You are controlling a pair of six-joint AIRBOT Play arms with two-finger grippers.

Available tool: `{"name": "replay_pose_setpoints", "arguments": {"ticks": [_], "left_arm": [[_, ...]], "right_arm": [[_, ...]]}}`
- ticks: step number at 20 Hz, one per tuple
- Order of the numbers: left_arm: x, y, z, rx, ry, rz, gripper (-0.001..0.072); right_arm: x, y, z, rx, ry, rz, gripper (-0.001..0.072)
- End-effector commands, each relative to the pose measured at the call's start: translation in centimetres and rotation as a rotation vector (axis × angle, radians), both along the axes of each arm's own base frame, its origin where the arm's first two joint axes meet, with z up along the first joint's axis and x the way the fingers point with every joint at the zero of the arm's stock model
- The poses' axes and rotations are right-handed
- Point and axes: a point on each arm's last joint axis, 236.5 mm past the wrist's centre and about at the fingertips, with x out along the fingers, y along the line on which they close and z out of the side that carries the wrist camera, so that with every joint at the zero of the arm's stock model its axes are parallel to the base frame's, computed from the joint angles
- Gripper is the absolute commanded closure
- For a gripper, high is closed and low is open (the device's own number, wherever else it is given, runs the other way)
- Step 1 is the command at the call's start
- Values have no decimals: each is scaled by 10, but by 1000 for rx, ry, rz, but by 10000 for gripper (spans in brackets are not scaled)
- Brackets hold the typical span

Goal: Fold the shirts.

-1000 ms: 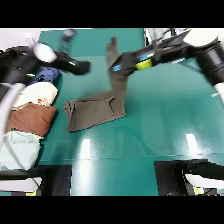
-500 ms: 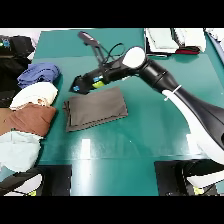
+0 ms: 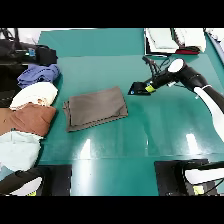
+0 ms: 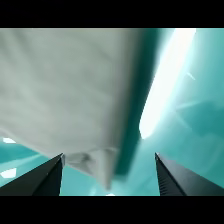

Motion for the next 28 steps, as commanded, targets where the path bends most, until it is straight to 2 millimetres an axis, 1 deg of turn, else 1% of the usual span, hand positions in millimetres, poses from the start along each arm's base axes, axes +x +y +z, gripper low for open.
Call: {"name": "replay_pose_setpoints", "arguments": {"ticks": [1, 3, 4, 5, 6, 7, 9, 10, 11, 12, 13, 14, 15, 16, 17, 19, 21, 22, 23, 24, 25, 26, 27, 28], "left_arm": [[-2, -27, -16, 9, 28, -61, 682], [-1, -30, -21, 7, 43, -65, 682], [0, -30, -22, 8, 45, -65, 682], [0, -30, -23, 8, 46, -65, 682], [0, -30, -22, 8, 46, -66, 682], [0, -30, -23, 8, 47, -66, 682], [-1, -30, -23, 8, 48, -66, 682], [-1, -31, -23, 4, 49, -67, 683], [-2, -33, -22, -8, 51, -71, 683], [-3, -37, -21, -24, 56, -77, 684], [-5, -42, -21, -30, 58, -89, 684], [-9, -49, -22, -25, 58, -107, 684], [-13, -58, -22, -21, 57, -129, 684], [-18, -68, -22, -14, 52, -155, 684], [-22, -78, -21, -10, 47, -179, 683], [-30, -92, -21, -10, 46, -214, 683], [-34, -99, -20, -18, 42, -231, 683], [-34, -100, -19, -25, 41, -231, 683], [-33, -100, -18, -25, 37, -230, 683], [-32, -100, -17, -28, 32, -228, 683], [-32, -101, -16, -32, 30, -225, 683], [-31, -101, -15, -41, 28, -219, 683], [-30, -101, -14, -50, 27, -212, 683], [-29, -102, -12, -63, 26, -201, 683]], "right_arm": [[-1, 8, -39, 97, 150, -65, 86], [0, 41, -51, 125, 180, -19, 88], [1, 57, -57, 123, 182, 13, 102], [1, 72, -62, 121, 180, 45, 140], [2, 87, -66, 119, 174, 76, 141], [4, 103, -69, 118, 157, 100, 214], [10, 129, -71, 119, 111, 132, 436], [16, 140, -69, 122, 78, 138, 617], [22, 147, -62, 129, 45, 136, 697], [30, 149, -52, 133, 6, 134, 697], [40, 143, -39, 123, -38, 129, 697], [51, 127, -25, 95, -90, 121, 697], [62, 105, -10, 61, -135, 109, 697], [71, 77, 5, 19, -169, 91, 697], [80, 40, 21, -28, -195, 60, 697], [91, -40, 52, -110, -230, -32, 697], [88, -135, 79, -187, -263, -193, 697], [80, -180, 86, -227, -268, -279, 697], [68, -227, 91, -274, -269, -368, 697], [51, -277, 93, -327, -262, -466, 697], [32, -323, 95, -367, -248, -575, 697], [12, -364, 98, -389, -240, -695, 697], [-12, -405, 101, -412, -230, -827, 697], [-35, -438, 103, -424, -222, -942, 697]]}}
